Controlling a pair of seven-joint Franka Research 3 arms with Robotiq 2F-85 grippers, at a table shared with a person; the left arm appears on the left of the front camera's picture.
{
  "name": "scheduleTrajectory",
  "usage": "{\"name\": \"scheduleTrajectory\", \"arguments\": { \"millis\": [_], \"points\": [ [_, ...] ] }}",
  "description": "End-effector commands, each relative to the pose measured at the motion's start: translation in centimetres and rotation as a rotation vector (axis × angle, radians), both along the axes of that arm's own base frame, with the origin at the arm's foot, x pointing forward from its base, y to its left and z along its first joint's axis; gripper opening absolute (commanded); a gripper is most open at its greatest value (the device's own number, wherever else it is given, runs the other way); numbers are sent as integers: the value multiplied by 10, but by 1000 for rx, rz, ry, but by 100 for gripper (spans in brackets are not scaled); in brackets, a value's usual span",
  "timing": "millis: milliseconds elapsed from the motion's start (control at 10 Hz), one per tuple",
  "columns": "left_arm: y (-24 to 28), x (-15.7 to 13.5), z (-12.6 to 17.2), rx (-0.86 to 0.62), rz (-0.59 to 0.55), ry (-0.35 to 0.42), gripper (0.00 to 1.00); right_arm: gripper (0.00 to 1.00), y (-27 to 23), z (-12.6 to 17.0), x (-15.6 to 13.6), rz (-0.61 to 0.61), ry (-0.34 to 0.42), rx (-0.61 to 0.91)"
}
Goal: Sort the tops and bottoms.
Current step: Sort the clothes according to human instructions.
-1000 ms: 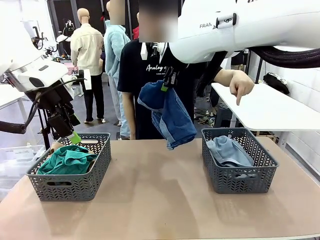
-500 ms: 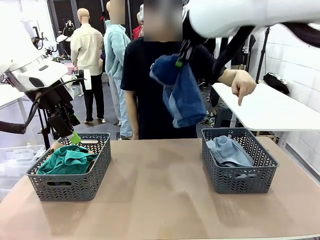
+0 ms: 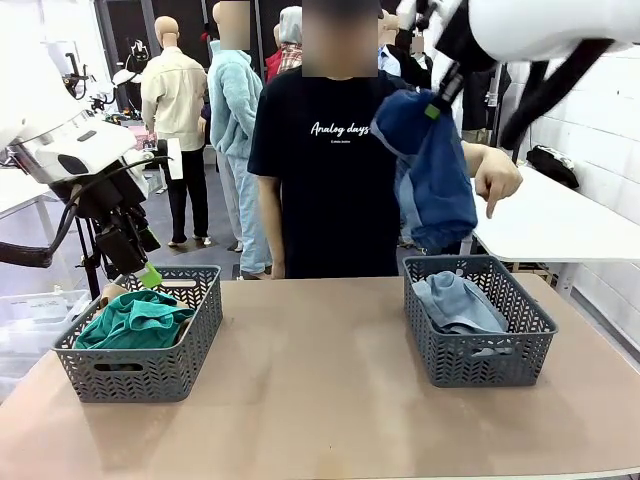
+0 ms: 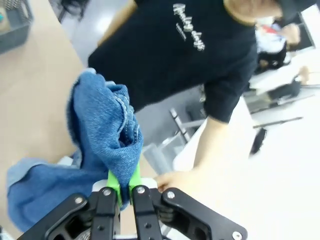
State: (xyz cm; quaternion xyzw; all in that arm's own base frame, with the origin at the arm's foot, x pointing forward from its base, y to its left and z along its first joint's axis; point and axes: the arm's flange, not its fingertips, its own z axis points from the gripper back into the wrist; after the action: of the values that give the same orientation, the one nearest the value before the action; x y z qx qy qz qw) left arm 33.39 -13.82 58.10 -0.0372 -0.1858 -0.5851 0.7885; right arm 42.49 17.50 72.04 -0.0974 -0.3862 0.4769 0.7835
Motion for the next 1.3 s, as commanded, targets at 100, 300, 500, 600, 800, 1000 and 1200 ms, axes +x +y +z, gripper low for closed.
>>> {"name": "scheduleTrajectory", "arguments": {
  "millis": [100, 300, 500, 600, 800, 1000, 1200],
  "points": [
    [3, -1, 0, 4, -7, 4, 100, 0, -30, -49, -9, -133, 86, 62],
    [3, -1, 0, 4, -7, 4, 100, 0, -54, -73, -14, -199, 142, 95],
    [3, -1, 0, 4, -7, 4, 100, 0, -74, -92, 0, -290, 158, 106],
    [3, -1, 0, 4, -7, 4, 100, 0, -59, -82, -4, -186, 173, 75],
    [3, -1, 0, 4, -7, 4, 100, 0, -59, -82, -4, -186, 173, 75],
    [3, -1, 0, 4, -7, 4, 100, 0, -62, -89, -3, -203, 189, 87],
    [3, -1, 0, 4, -7, 4, 100, 0, -67, -106, 35, -236, 280, 11]
  ]
}}
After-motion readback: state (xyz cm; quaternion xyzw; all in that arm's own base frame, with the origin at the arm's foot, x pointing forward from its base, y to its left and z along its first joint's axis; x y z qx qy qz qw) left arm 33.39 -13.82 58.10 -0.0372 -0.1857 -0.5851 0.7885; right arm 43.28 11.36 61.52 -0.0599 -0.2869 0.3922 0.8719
